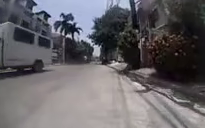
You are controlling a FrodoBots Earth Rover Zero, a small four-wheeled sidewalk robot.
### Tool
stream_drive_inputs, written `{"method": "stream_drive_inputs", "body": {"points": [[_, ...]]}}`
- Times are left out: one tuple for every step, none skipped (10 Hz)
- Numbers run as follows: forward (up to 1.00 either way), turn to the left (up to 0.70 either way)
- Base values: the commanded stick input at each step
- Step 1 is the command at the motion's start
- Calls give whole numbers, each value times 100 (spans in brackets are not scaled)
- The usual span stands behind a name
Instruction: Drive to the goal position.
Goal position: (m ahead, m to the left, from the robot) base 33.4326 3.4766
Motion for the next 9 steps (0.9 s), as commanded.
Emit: {"method": "stream_drive_inputs", "body": {"points": [[85, 0], [85, 0], [85, 0], [85, 0], [85, 0], [85, 0], [85, 0], [85, -34], [85, -34]]}}
